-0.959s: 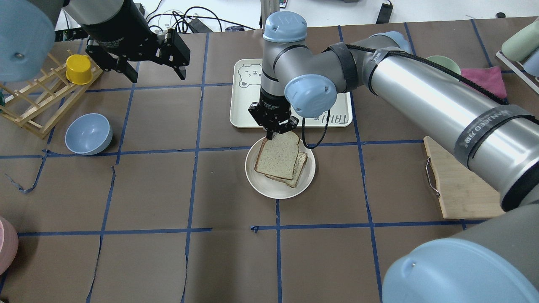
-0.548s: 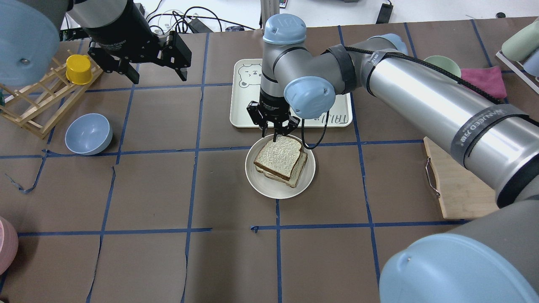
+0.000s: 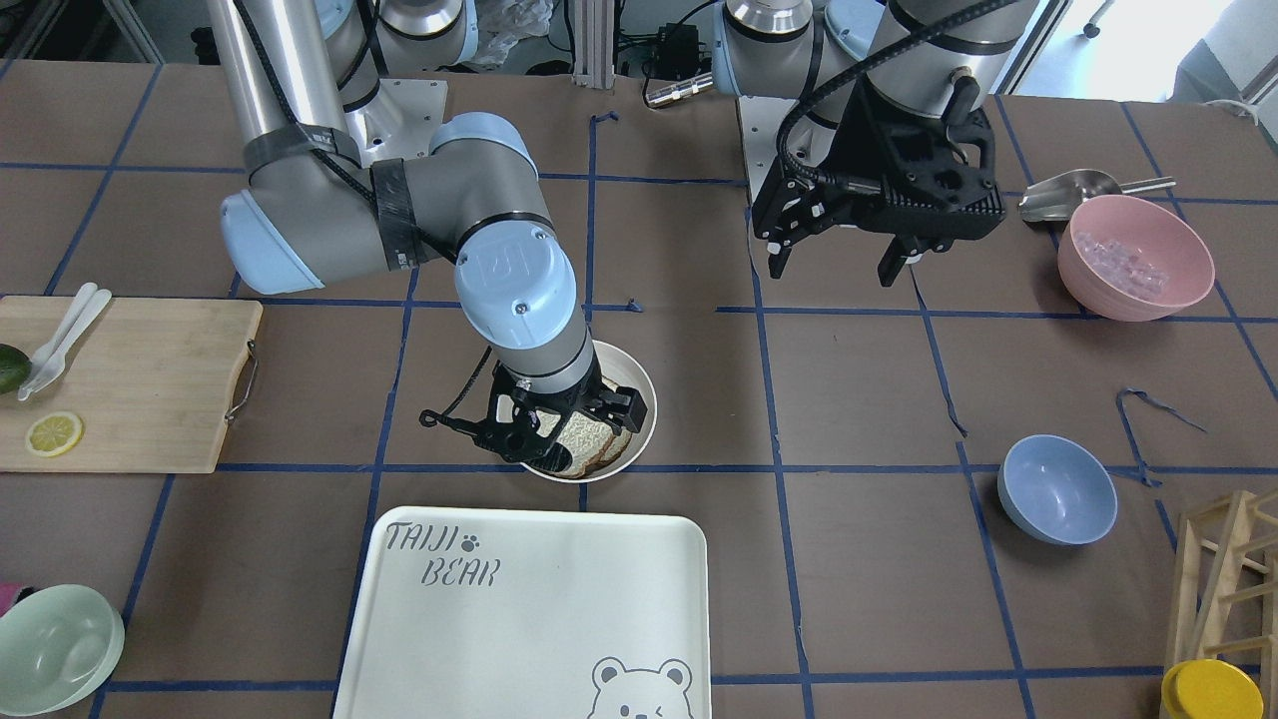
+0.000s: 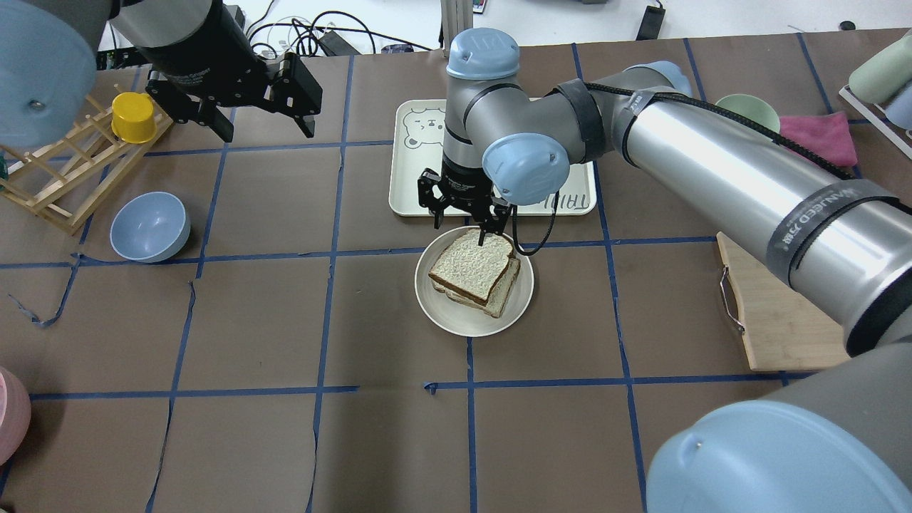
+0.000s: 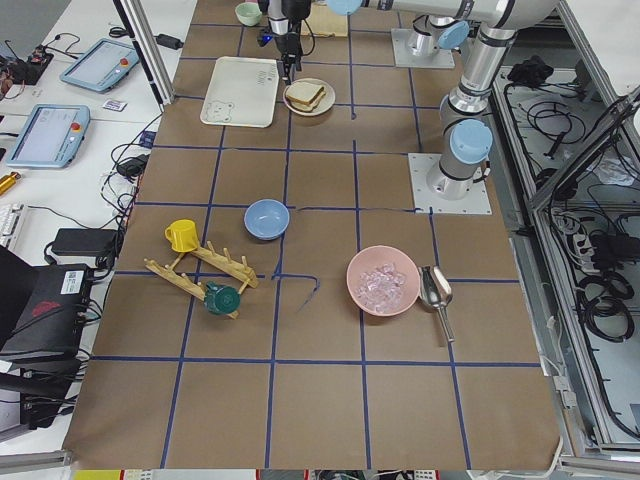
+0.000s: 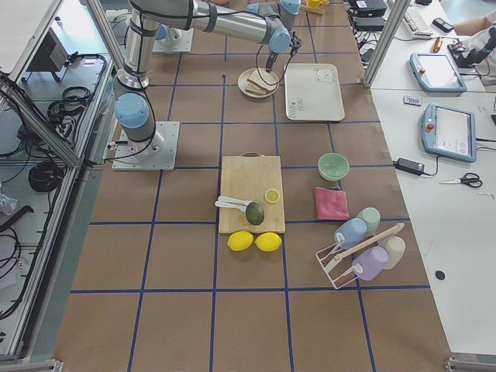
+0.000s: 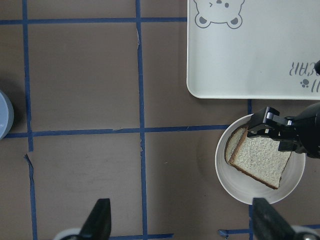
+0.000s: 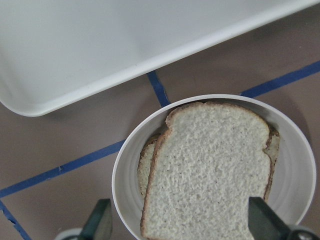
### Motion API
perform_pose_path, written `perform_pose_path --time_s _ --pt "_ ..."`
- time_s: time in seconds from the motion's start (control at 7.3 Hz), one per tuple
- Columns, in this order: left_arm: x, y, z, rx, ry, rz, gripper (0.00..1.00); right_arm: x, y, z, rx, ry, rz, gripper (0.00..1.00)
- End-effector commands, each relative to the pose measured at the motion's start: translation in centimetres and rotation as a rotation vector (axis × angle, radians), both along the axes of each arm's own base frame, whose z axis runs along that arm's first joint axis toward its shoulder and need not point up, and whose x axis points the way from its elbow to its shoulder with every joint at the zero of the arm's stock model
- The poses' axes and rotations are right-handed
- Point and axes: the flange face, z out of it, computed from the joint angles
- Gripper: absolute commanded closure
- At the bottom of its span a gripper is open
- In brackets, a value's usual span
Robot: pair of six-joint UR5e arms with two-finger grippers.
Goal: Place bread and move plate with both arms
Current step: 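Release the bread onto the egg toast and raise the right gripper, then reach the left gripper to the plate rim while the right gripper withdraws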
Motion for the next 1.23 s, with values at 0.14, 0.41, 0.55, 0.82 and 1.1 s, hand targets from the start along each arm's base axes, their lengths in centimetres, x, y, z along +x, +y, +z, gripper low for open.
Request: perform_pose_path --time_s 0.14,0.41,0.55,0.82,1.1 --pt "-0.6 0.8 -8.4 0.100 0.007 0.088 0.00 -6.5 0.8 8.6 -0.125 0.024 0.285 0.00" --pt "-2.1 2.7 -15.9 0.103 0.047 0.151 0.00 -13.3 2.1 13.5 -0.117 0.016 0.404 0.00" --pt "-3.5 3.5 -18.8 0.129 0.043 0.207 0.00 -15.2 3.4 14.9 -0.081 0.014 0.407 0.00" --pt "-5.7 4.1 -23.9 0.185 0.024 0.254 0.00 -19.4 3.9 16.6 -0.067 0.065 0.351 0.00" --pt "-7.8 4.9 -27.9 0.195 0.018 0.292 0.00 -20.5 3.9 17.2 -0.082 0.084 0.327 0.00"
